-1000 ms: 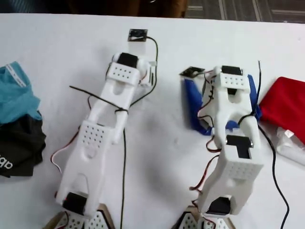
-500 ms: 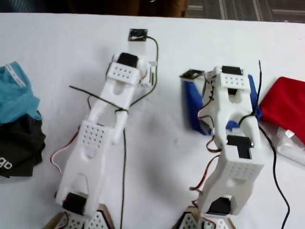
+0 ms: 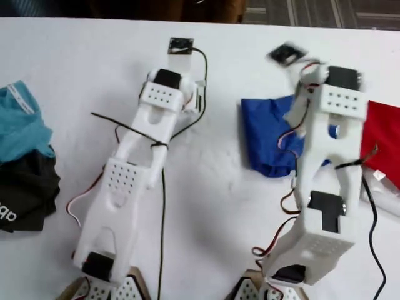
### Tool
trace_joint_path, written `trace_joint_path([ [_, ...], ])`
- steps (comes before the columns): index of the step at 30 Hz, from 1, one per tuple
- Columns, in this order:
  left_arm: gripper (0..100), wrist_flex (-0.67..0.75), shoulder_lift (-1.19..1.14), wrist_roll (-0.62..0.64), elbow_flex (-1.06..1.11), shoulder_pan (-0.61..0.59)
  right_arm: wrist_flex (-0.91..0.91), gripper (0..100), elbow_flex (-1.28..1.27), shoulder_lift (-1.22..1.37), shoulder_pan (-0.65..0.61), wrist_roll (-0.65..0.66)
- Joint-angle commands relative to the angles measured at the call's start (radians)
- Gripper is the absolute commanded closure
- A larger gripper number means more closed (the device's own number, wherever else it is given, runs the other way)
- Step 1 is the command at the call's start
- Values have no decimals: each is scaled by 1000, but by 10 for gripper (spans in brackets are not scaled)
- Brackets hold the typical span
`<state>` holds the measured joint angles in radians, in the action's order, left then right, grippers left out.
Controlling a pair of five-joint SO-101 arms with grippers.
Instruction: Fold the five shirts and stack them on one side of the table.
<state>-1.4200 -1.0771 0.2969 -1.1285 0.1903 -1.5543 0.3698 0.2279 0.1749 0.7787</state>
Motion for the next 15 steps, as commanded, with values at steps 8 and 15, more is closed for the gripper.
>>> trace_joint_path([
  [8,835,2,14,3,-36,-8,84,839,144,308,-1,-100],
  [15,835,2,14,3,-31,-3,-4,837,422,490,-33,-124],
])
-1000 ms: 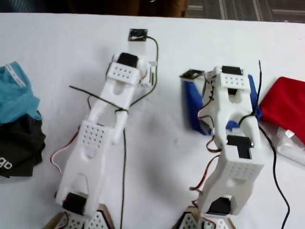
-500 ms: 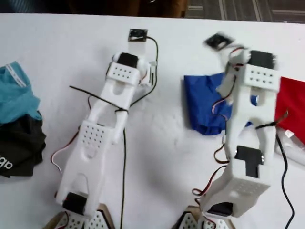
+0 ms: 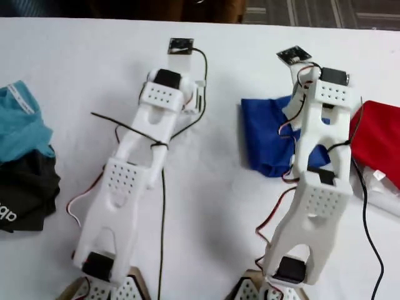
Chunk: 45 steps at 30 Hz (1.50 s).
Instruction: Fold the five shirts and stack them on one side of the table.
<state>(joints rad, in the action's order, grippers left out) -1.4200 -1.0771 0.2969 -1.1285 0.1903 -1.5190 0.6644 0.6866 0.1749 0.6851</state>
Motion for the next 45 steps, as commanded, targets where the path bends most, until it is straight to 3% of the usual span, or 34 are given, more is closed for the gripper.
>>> trace_joint_path([
  [1,835,0,14,2,-30,-2,-51,837,167,54,-44,-64],
  [9,835,-12,12,2,-38,-3,-147,836,368,231,-85,-112],
  [21,835,-12,12,2,-38,-8,-148,839,430,458,-73,-112],
  [24,835,-12,12,2,-38,-8,-160,850,453,473,-79,-107],
  [27,835,-12,12,2,-38,-8,-177,990,468,479,-77,-106],
  [45,835,-12,12,2,-38,-9,-197,977,535,470,-47,-106],
])
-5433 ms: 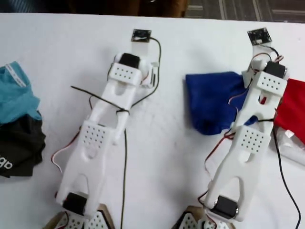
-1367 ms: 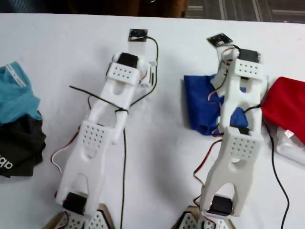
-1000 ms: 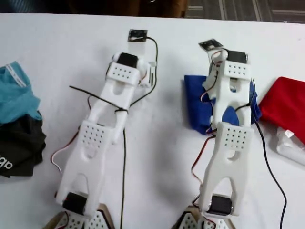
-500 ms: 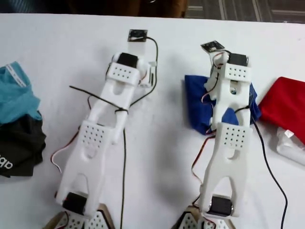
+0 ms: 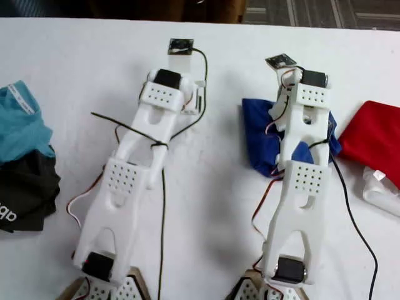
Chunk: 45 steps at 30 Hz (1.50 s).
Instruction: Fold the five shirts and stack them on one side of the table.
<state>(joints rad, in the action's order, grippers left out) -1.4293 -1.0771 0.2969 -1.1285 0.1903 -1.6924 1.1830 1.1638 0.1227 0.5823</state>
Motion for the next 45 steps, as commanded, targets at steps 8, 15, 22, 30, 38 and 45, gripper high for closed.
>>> trace_joint_path([
  [8,835,-3,14,2,-38,-9,-77,828,107,-31,15,-2],
  [15,835,5,14,2,-38,-15,-79,822,106,-183,15,5],
  [22,835,6,14,2,-38,-14,-77,820,106,-297,41,5],
  [30,835,6,14,2,-38,-14,-44,819,117,-200,237,0],
  [38,835,2,12,2,-38,-14,2,819,117,-145,234,-2],
  [45,835,0,12,2,-38,-14,2,819,112,-93,229,-2],
])
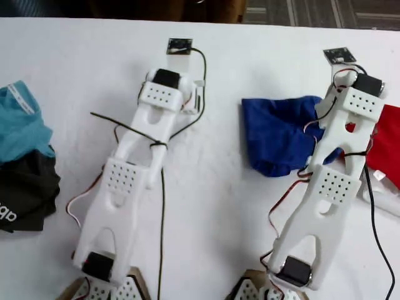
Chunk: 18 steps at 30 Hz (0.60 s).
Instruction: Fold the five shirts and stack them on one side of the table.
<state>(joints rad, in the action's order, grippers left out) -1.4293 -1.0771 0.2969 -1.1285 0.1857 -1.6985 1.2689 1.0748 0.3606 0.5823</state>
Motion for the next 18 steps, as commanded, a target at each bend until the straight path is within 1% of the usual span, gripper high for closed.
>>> trace_joint_path([
  [1,835,0,12,2,-38,-9,8,819,26,7,-12,-2],
  [7,835,-2,12,2,-38,-9,7,821,29,87,5,-6],
  [12,835,-2,12,2,-38,-9,5,821,21,128,35,-60],
  [18,835,-2,12,2,-38,-9,2,822,29,122,31,-51],
])
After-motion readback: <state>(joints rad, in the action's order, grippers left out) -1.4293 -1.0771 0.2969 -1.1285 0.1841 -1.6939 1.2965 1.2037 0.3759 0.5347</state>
